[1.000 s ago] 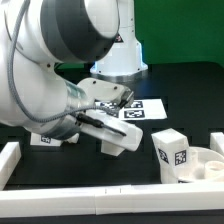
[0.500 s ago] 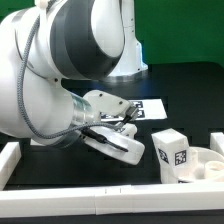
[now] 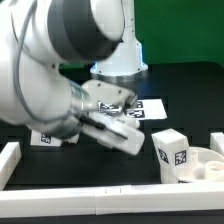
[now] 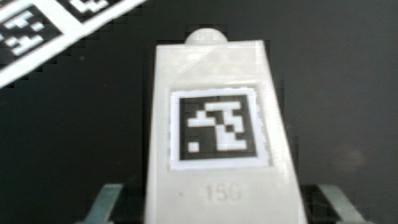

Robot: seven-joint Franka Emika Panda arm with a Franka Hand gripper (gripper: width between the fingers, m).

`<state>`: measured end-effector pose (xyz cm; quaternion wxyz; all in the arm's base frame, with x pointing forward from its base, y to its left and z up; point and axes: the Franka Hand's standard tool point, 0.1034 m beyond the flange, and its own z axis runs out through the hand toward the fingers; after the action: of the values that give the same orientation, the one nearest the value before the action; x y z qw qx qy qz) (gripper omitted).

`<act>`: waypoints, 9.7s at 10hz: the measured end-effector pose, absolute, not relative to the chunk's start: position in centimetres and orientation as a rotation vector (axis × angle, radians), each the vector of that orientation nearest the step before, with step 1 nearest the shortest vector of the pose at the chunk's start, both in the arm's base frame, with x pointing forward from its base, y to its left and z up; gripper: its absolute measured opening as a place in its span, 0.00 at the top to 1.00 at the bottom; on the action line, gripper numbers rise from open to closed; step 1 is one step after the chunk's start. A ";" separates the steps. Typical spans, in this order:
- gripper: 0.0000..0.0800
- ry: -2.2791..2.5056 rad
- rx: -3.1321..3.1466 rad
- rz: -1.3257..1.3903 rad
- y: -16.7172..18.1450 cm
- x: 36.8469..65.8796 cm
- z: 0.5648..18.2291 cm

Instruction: Assemble stool

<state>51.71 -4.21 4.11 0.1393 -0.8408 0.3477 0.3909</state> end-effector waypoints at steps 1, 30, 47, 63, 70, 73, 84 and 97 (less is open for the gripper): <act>0.58 0.984 -2.487 1.071 -4.1 52.2 6.2; 0.58 0.413 -3.101 -0.443 9.8 62.1 12.3; 0.58 0.286 -3.140 -0.512 11.8 64.1 9.6; 0.21 0.335 -3.142 -0.429 11.3 63.6 9.1; 0.19 0.559 -3.059 -0.219 12.4 64.7 9.0; 0.19 0.540 -3.074 -0.191 12.3 63.6 8.1; 0.58 1.814 -2.450 -0.107 10.8 63.4 7.9; 0.30 2.321 -1.802 0.000 11.0 63.0 8.2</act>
Offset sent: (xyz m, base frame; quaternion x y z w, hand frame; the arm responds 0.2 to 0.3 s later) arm 0.0000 0.0000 0.0000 0.0000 0.1938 0.0000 0.9810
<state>62.96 10.97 8.18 0.1014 -0.6102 0.7857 0.0000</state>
